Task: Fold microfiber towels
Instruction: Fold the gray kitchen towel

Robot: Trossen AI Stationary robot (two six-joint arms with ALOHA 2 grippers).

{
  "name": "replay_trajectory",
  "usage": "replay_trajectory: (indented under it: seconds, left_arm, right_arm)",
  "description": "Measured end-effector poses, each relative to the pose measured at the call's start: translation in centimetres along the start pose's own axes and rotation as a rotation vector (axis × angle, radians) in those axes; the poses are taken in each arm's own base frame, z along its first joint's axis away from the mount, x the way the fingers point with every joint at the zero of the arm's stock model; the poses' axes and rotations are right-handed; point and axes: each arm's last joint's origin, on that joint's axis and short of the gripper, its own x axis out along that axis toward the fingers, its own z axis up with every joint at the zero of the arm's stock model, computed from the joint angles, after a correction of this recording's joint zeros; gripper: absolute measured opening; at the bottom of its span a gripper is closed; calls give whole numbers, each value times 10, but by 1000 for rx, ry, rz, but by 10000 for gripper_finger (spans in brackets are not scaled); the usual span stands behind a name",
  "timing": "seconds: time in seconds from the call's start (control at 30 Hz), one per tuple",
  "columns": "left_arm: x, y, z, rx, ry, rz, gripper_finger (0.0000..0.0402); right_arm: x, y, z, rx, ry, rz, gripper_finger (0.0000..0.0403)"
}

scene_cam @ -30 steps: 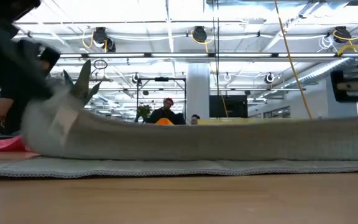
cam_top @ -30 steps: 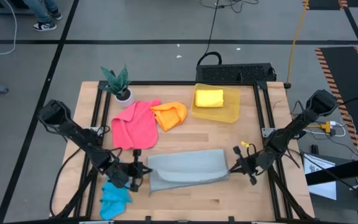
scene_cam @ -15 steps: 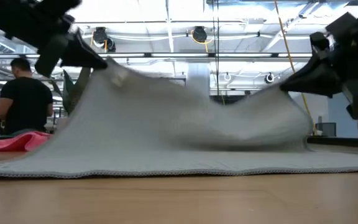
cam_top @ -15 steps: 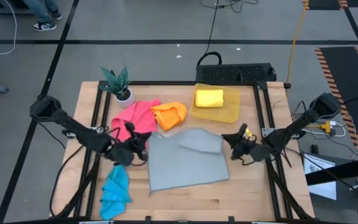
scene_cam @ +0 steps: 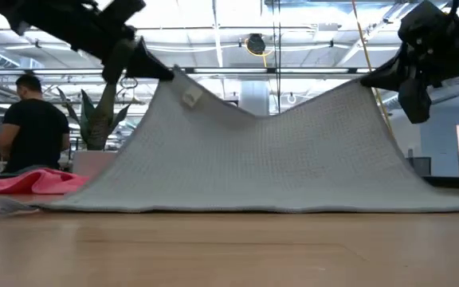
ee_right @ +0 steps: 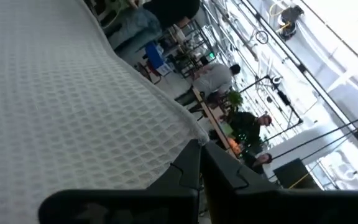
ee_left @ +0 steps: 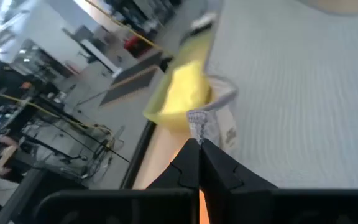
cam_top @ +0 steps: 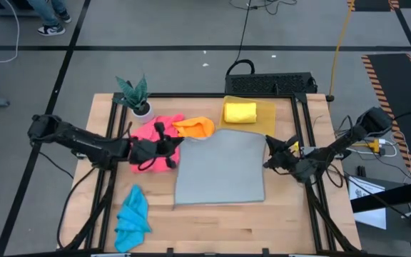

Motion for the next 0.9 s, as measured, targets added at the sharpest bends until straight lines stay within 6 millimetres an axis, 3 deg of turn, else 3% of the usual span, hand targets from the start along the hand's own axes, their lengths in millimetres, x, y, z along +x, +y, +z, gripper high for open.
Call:
replay_trajectory:
  seconds: [0.2, 0.33, 0.57, 0.7, 0.9]
  left_arm:
    - [12, 17, -9, 5, 42, 43, 4]
    - [12, 15, -9, -18, 12, -32, 6]
    - [-8, -15, -5, 18, 5, -225, 6]
    - [-24, -36, -9, -6, 60, -373, 4]
    - [-48, -58, -6, -93, 70, -493, 3]
  right_arm:
    - [7, 8, -18, 88, 13, 21, 0]
    - [6, 16, -27, 77, -77, 145, 0]
    - [-16, 23, -20, 38, -303, 363, 0]
    - [-34, 29, -18, 104, -438, 563, 0]
    - [-52, 40, -20, 241, -426, 962, 0]
